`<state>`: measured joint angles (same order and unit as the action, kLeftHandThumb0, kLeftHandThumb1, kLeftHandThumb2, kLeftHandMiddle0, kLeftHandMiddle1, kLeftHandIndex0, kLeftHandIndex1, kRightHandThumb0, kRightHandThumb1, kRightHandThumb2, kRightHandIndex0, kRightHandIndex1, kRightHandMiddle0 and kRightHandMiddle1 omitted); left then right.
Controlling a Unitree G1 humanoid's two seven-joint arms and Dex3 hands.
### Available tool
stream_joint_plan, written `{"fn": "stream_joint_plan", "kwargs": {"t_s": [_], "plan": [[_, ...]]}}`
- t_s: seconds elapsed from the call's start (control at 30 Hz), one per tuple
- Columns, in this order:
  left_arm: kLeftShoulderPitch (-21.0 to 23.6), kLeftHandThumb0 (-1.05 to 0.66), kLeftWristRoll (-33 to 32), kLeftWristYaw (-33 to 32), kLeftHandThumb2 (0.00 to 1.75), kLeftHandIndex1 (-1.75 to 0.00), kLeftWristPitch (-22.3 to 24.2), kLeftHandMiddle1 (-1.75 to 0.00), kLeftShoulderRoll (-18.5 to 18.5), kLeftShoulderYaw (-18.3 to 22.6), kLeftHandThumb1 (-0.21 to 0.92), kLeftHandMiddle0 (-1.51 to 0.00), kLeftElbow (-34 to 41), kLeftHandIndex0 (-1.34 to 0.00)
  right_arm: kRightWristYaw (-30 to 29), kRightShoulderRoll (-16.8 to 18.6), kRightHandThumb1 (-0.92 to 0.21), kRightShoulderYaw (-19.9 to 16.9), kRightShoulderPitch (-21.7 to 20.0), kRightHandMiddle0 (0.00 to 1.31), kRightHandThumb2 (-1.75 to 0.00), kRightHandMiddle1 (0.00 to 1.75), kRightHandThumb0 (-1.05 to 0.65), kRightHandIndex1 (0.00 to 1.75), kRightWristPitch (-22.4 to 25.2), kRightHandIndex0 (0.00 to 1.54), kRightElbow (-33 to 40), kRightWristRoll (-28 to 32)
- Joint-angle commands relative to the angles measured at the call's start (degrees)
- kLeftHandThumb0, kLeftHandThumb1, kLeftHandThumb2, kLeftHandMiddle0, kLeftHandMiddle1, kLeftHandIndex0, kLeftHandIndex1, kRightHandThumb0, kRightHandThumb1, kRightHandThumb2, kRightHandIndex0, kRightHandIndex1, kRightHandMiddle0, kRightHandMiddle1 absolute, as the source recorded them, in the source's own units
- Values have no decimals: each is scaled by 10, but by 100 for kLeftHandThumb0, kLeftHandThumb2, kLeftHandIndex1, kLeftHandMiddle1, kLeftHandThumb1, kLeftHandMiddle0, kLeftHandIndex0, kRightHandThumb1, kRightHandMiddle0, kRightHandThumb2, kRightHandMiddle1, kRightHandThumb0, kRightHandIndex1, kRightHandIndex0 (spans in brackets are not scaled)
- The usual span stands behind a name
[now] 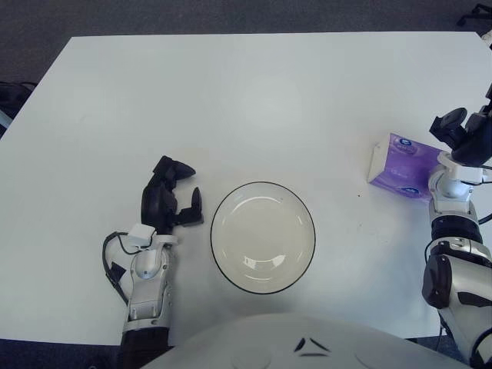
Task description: Put the tissue paper into the plate.
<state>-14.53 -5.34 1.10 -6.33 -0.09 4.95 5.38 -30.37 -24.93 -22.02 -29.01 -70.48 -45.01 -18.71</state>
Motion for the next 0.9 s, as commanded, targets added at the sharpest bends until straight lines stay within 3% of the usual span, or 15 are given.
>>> {"fn": "stream_joint_plan", "kwargs": {"t_s": [0.0,0.87], "plan": [[-30,-1,1,3,155,-166,20,-175,1,1,11,-78,-26,-57,-6,1,-92,-1,8,0,-104,51,-85,12,0,0,5,0],[-29,-1,7,-9,157,-167,40,-175,-2,1,9,-78,-20,-59,-8,2,-92,0,9,0,-104,51,-85,12,0,0,6,-2]]}}
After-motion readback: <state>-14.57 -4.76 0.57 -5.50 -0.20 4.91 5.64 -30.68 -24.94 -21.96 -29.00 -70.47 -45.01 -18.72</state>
